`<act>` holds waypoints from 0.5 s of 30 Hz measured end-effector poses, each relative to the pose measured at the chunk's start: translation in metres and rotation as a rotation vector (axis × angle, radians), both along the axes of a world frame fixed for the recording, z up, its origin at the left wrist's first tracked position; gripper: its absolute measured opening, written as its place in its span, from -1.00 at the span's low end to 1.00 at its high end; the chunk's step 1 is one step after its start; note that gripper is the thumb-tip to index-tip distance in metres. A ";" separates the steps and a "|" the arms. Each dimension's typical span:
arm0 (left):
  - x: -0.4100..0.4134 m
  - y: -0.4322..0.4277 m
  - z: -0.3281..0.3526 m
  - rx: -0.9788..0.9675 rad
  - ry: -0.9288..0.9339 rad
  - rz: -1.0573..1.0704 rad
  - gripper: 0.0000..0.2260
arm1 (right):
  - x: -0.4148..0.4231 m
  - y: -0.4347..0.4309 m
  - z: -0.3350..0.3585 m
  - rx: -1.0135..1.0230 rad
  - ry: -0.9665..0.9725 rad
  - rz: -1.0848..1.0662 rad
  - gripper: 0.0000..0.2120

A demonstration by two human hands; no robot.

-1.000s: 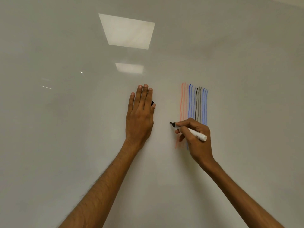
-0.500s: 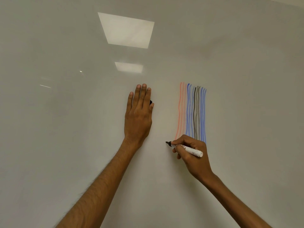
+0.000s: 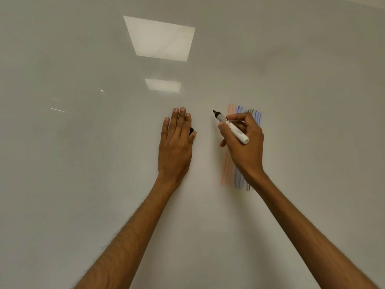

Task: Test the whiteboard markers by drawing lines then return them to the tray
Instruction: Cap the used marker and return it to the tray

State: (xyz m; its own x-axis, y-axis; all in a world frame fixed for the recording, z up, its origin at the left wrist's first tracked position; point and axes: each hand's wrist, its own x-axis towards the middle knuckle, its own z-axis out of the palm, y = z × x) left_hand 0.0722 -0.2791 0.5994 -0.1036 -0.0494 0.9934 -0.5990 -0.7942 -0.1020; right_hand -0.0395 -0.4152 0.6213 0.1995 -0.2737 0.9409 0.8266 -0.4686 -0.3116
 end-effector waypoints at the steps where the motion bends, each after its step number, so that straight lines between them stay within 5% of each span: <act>1: 0.000 0.000 0.000 0.001 -0.005 0.002 -0.56 | 0.003 0.000 0.004 0.011 0.004 0.003 -0.88; 15: 0.005 0.001 -0.001 -0.005 -0.059 -0.067 -0.58 | 0.010 -0.011 -0.028 -0.066 0.057 0.058 -0.88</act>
State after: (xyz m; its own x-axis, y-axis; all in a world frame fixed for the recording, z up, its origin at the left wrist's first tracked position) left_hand 0.0773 -0.2784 0.5981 -0.1653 -0.0358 0.9856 -0.6435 -0.7534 -0.1353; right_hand -0.0291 -0.4266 0.5934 0.2669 -0.1982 0.9431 0.8348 -0.4415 -0.3290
